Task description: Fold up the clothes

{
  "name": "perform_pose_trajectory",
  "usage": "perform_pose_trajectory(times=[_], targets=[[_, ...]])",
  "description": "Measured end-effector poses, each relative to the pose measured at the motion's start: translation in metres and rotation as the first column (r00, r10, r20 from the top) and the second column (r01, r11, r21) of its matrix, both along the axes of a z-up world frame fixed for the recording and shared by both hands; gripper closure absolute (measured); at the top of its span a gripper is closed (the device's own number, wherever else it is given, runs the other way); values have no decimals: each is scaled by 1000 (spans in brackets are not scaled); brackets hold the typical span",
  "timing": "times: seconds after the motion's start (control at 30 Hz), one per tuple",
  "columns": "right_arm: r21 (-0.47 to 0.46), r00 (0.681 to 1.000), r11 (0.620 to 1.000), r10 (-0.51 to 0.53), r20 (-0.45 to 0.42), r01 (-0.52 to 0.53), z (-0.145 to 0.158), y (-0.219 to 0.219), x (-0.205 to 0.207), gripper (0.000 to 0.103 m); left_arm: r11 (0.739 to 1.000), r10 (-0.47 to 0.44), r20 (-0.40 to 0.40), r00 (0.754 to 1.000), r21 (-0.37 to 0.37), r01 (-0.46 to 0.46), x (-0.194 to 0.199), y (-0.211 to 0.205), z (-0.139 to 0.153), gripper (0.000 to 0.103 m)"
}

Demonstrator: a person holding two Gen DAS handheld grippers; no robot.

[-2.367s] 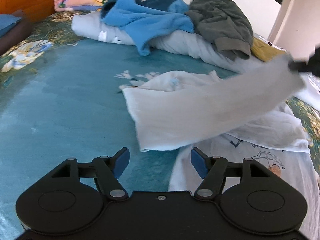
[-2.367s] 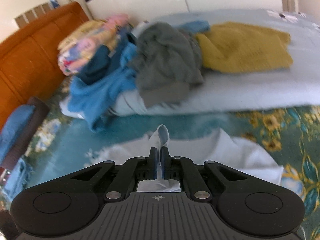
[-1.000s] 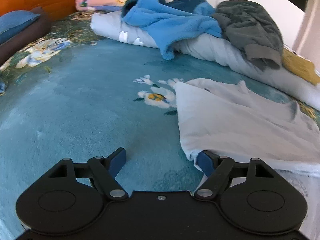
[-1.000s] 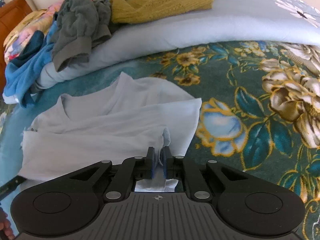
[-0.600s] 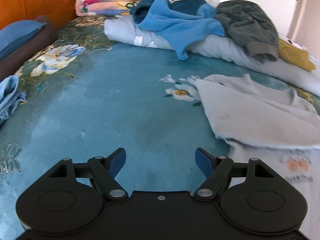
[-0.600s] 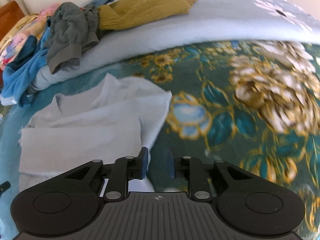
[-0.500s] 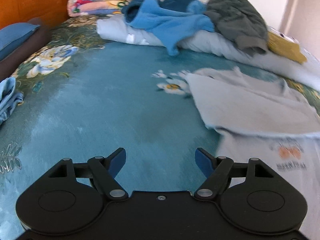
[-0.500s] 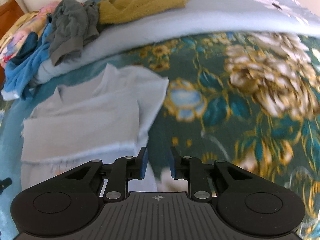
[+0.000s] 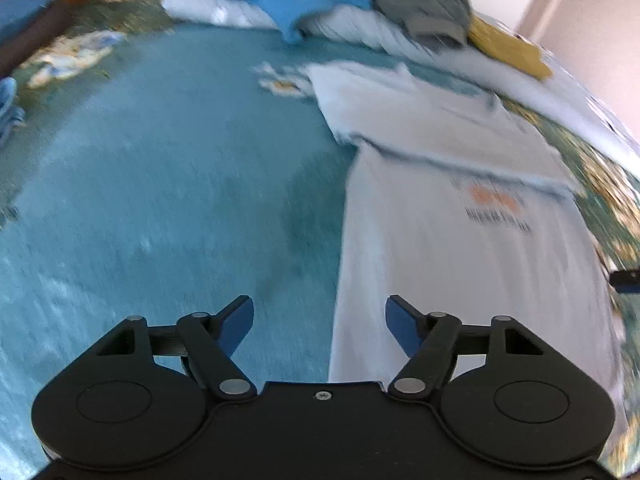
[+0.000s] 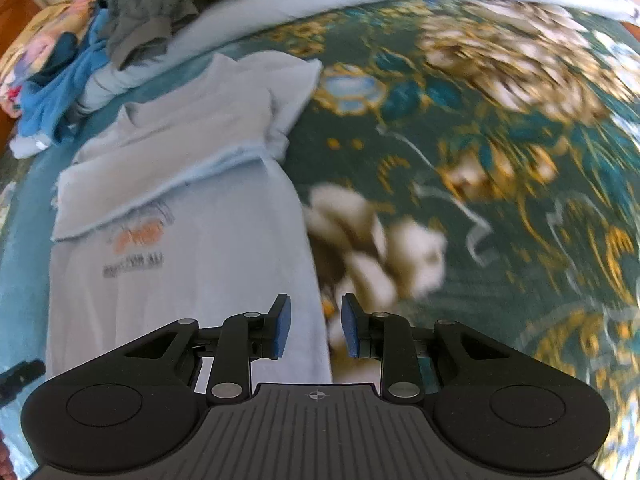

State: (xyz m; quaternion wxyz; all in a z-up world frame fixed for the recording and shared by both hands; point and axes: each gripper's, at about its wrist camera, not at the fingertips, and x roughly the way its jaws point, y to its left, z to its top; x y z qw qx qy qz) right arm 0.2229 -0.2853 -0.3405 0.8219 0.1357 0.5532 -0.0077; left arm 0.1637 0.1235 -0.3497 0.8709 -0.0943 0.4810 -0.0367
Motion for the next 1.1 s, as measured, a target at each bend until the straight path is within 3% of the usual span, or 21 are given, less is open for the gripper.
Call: perform_pose_trajectory(times=[0.1,0.17,0.2,0.4,0.53,0.6,0.73,0.87,1.1], targets=[[-11,1000,1000,-26,-10,26,-5,3,-25,79,997,-65,-10,998,-49,65,-13,6,-3,37],[-26,999,999,-31,-15,31,-9,6,-40,79,990,-95,-40,995,-113,90,-17,11,-9,49],[-30,999,998,-47,-14,47,-12,6,-48,79,987,-106,-48,993,-129,99,-19,13,-11,49],[6,997,997,-77,-2,77,-13,9,-71,79,970,-152,-47,987,-198,140,-26,23,-13,62],[19,997,997,-80,-9,80,-13,12,-79,79,963,-155,-62,986,-230,137,-30,28,-15,83],[30,996,996,-89,-14,90,-13,14,-80,93,962,-153,-71,986,-238,132,-31,29,-15,86],[4,996,996,-94,-11,94,-10,18,-82,100,969,-147,-56,988,-210,132,-38,24,-10,103],[-25,994,994,-105,-6,105,-10,18,-85,102,982,-114,-41,993,-158,106,-47,20,-8,103],[-35,995,994,-102,-11,102,-13,19,-85,100,984,-106,-50,993,-150,97,-47,19,-11,103]])
